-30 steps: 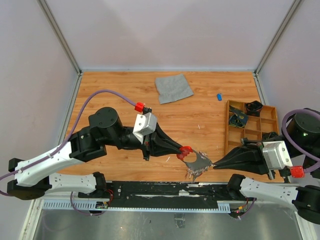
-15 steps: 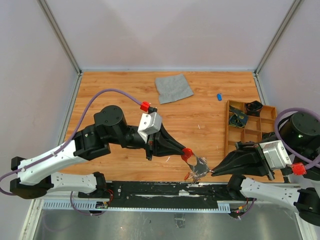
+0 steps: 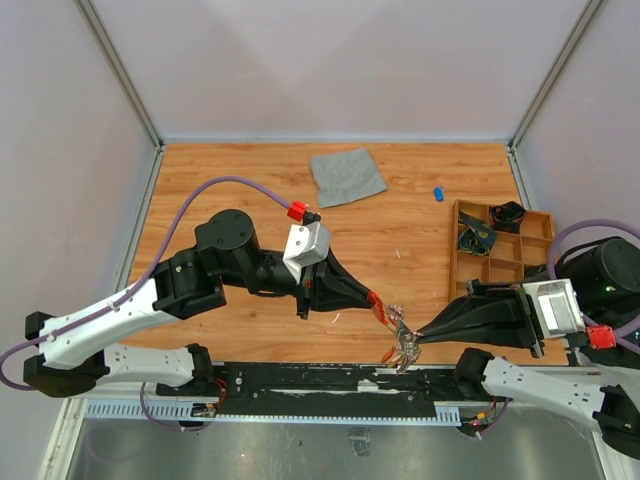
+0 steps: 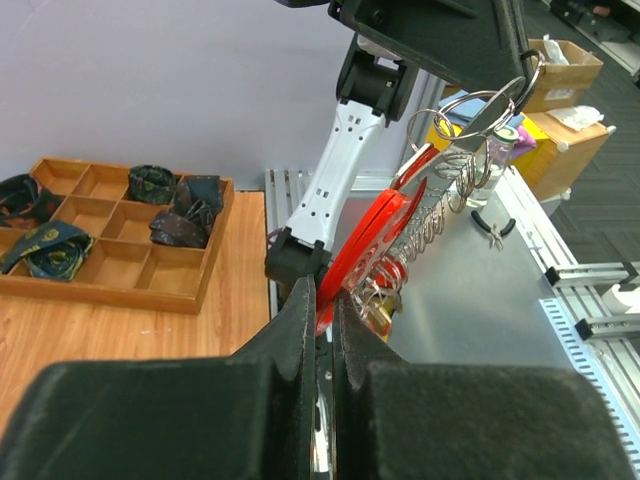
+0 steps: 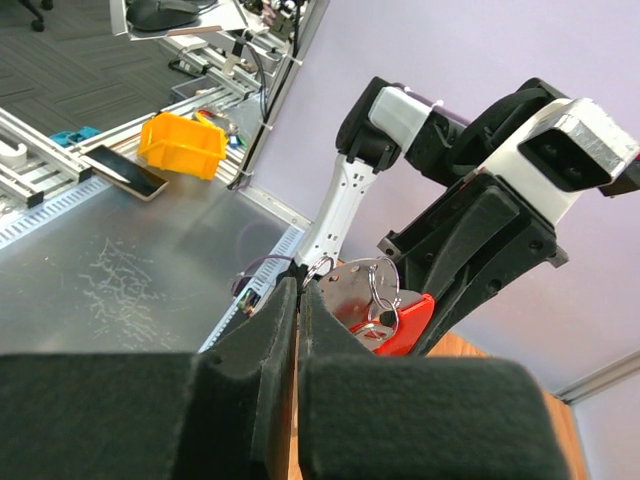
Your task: Put the keys on the keyring
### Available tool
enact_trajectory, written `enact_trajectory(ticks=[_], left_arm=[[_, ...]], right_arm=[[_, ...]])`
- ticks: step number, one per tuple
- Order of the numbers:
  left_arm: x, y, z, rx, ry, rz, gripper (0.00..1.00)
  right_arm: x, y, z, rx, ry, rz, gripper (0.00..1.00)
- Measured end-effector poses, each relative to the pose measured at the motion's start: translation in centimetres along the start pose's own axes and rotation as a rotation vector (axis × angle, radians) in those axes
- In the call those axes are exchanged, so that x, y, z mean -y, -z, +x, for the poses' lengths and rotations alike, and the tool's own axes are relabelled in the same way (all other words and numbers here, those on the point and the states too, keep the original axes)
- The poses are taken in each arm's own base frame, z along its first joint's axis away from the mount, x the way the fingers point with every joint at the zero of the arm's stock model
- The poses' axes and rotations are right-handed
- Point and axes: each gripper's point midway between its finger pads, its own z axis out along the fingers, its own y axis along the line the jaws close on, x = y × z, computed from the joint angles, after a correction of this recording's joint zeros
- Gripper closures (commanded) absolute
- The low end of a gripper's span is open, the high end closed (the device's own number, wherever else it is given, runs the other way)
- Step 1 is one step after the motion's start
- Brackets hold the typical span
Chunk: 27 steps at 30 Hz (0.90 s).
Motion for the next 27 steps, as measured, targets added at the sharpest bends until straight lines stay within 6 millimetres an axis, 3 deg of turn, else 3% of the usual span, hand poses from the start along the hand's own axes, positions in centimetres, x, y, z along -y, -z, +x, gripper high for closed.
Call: enact_trajectory(ticks=[9,17,27], left_arm=[[-0.8,-0.1,-1.0,0.057,-0.008,-0.041,0.6],[-1.1,0.7,-2.9,0.134,-0.032,-0.085,0.53],[-0.3,4.1,-4.8,0.242,-0.083,-0.134,0.49]], right_arm=[[1.4,-0.1,-0.1,0.035,0.012,0.083,1.0],[2.3,-0.2,1.3,0.009,-0.021,0.13,1.0],[4.0,0.0,3.1,-0.015,-0.032,0.246,1.0]])
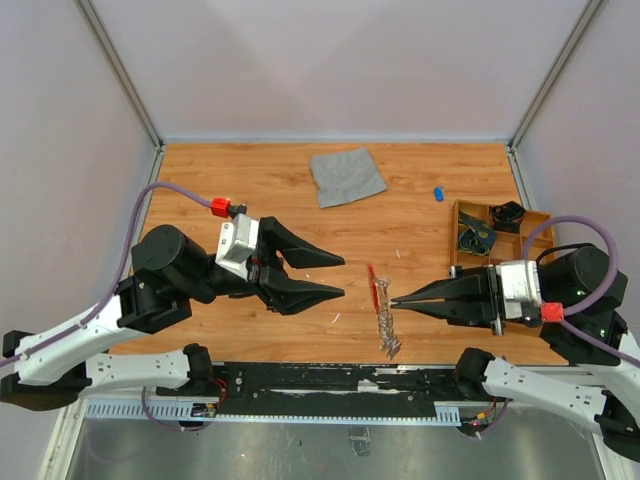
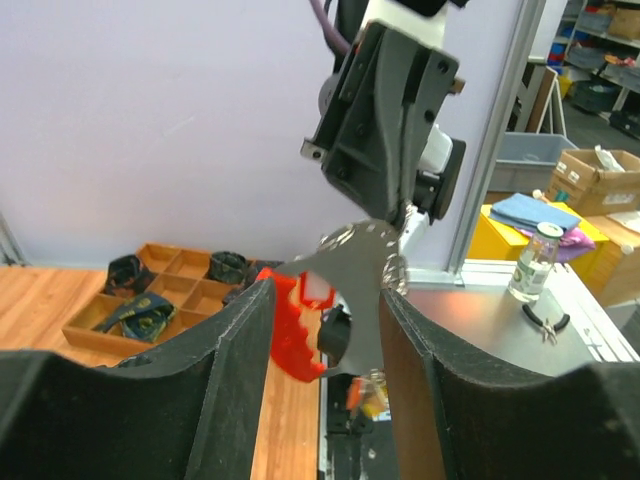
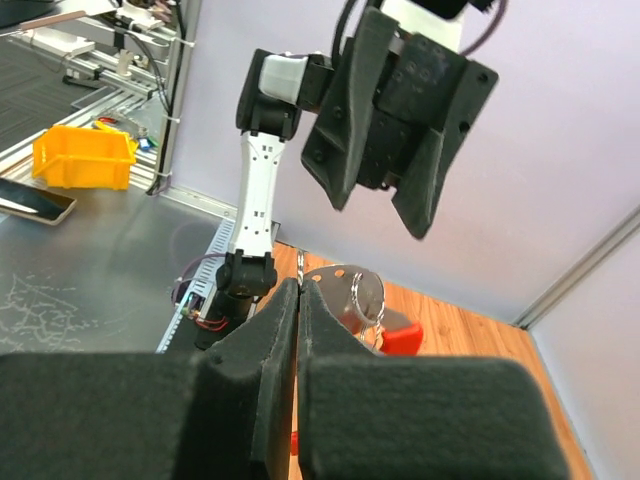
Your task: Put the keys on the keyring
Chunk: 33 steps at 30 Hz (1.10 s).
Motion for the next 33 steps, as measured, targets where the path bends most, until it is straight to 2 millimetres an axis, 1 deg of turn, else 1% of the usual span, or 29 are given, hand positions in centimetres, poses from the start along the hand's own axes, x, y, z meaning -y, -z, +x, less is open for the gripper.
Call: enact_trajectory(ticks=[2,3,6,7,9,11,12,15,18,21,28,33], left_arm=[[0.0,0.2,-0.6,0.025,-0.013,-0.004,0.5],[0.0,0.2,-0.8,0.034,-0.019,-0.006,0.52],[-0.2,0.0,-1.1,0.052,-0.034,-0.006,0.68],[-0.2,-0.3,-0.9,0.05,-0.038,-0.004,0.73],[-0.4,-0.8,-0.4,0.037,-0.043,0.002,0.78],[-0.4,-1.3,0.2,0.024,-0.046,0.013,0.8],[-0.6,-1.6,0.7,0.011,-0.046,0.015,0.79],[-1.0,-2.2,1.6,-0.012,-0.046,0.012,0.63],[-1.1,-2.1,1.9,-0.017,-0.052,0.008,0.56],[-1.1,-2.0,1.7,-0.014,-0.058,0.007,0.54],[-1.0,-1.7,1.6,-0.014,-0.071,0.01,0.54],[-1.0,-1.6,1.6,-0.016,-0.071,0.004,0.53]], right_arm=[[0.4,-0.1,0.6,-0.003,-0.008,0.026,1.0],[0.7,-0.2,0.8,-0.003,-0.01,0.037,1.0],[1.4,-0.4,1.3,-0.004,-0.013,0.071,1.0],[1.6,-0.5,1.3,-0.001,-0.012,0.082,1.0],[2.0,-0.6,1.3,0.005,-0.013,0.101,1.0],[2.3,-0.6,1.2,0.012,-0.009,0.117,1.0],[2.4,-0.6,1.2,0.014,-0.008,0.123,1.0],[2.6,-0.6,1.1,0.019,-0.006,0.133,1.0],[2.7,-0.6,0.9,0.026,0.0,0.137,1.0],[2.6,-0.7,0.8,0.029,0.001,0.132,1.0],[2.0,-0.8,1.1,0.018,-0.012,0.095,1.0],[1.6,-0.8,0.9,0.026,-0.009,0.074,1.0]])
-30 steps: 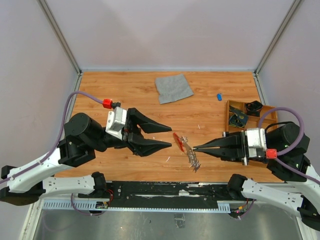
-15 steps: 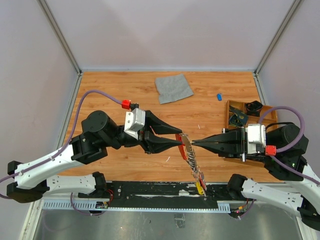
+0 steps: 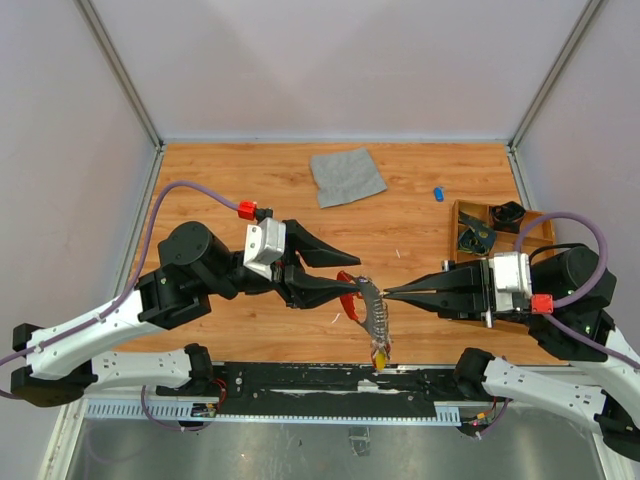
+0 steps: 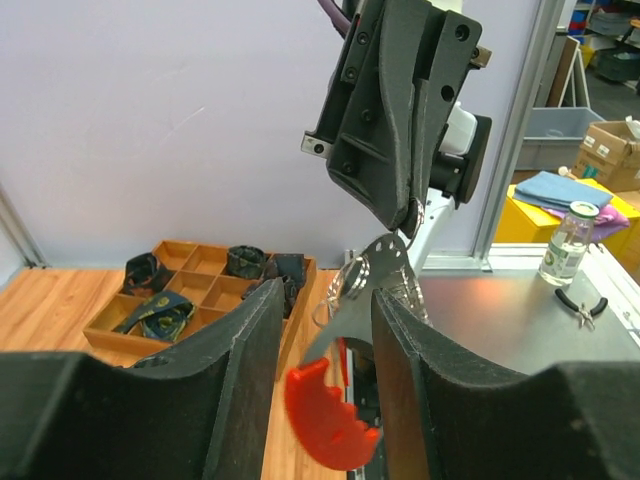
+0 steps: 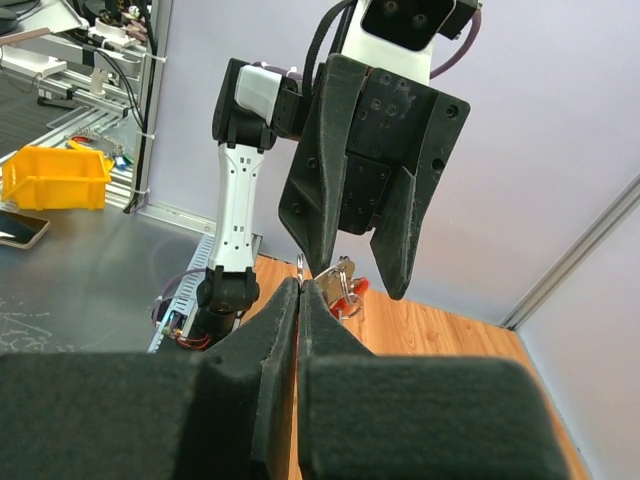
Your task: Put the keys on the keyring
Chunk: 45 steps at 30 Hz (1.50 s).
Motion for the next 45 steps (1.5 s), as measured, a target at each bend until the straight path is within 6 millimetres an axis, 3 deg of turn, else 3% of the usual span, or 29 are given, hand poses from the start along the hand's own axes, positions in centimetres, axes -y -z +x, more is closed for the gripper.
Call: enact_trajectory(ticks=[9,17,22,31,45], left_arm=[[-0.9,0.3,-0.4,0.012,-0.009,-0.056,0.52],[-1.6,1.7,-2.6,0.07,-0.039,-0.123,0.69],[-1.5,1.1,-2.2,0.066,-0.036,-0.102,0.73],[-1.4,-1.4,1.3,-0.022,-0.005,-0.044,0.79],[-0.4,-1.6,0.9,-0.003,0.003,0.008,0.78]], right_arm=[[1.6,0.4,0.5,-0.03,-0.006,0.101,1.0],[3.7,1.2,1.1,-0.067,-0.012,0.24,1.0],[3.7,1.1,1.1,-0.064,-0.011,0.233,1.0],[2.7,0.6,0.8,-0.044,-0.009,0.168,1.0],[1.7,0.0,1.3,-0.048,-0.026,0.097,1.0]])
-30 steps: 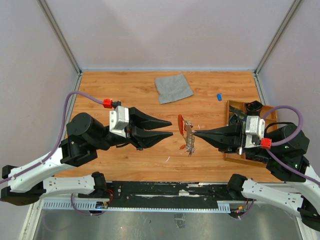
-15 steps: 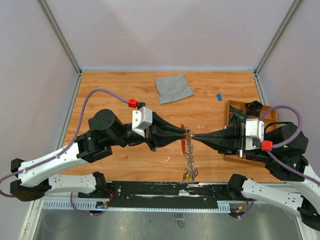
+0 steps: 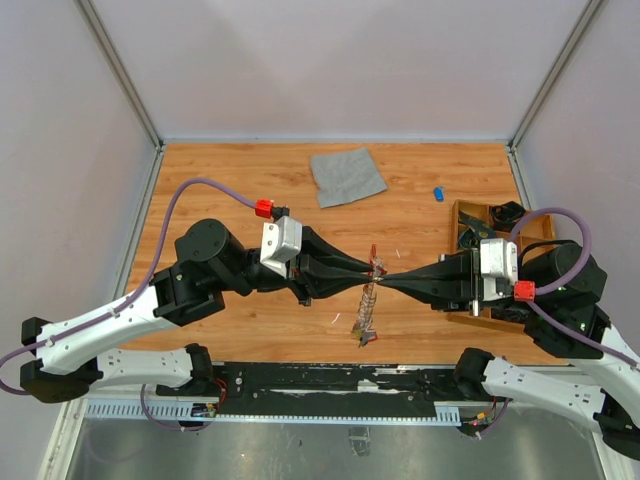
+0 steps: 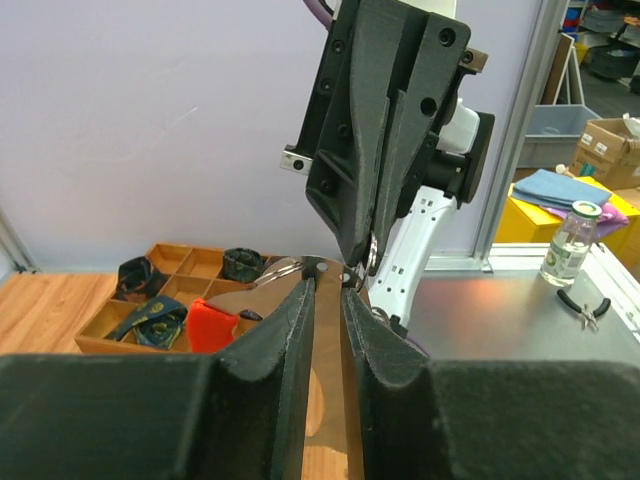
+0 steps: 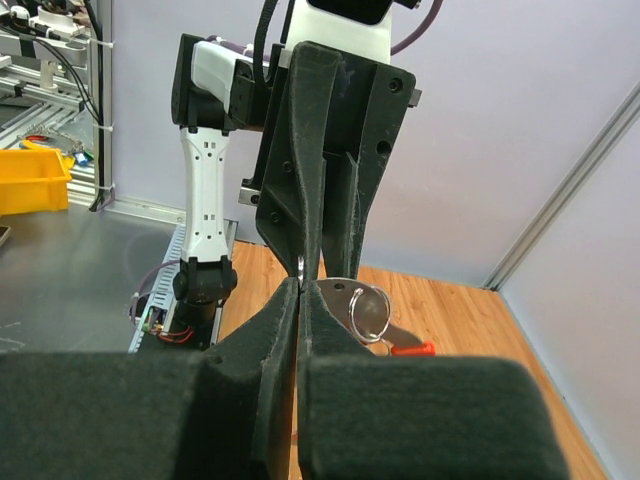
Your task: Put the keys on the keyring
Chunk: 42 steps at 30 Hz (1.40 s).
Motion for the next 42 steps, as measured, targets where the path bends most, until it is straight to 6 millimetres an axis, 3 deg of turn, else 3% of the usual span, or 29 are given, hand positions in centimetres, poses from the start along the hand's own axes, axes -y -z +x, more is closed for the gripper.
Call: enact_trajectory(ticks=[16,20,23,42], left_arm=[[0.9,0.0,0.1,-0.004,0.006,0.054,0.78],[1.0,0.0,0.1,-0.004,0.006,0.059,0.62],[1.0,0.0,0.1,-0.004,0.006,0.059,0.58],[1.1,0.3,-0.5,0.013,0.003,0.055,0.6]], right_arm=[[0.1,-0.3,0.3,-0.009,-0.005,0.001,1.0],[0.3,-0.2,0.4,-0.011,-0.005,0.01,0.99],[0.3,-0.1,0.2,-0.009,-0.002,0.016,1.0],[0.9,0.2,0.6,-0.029,0.003,0.053,1.0]])
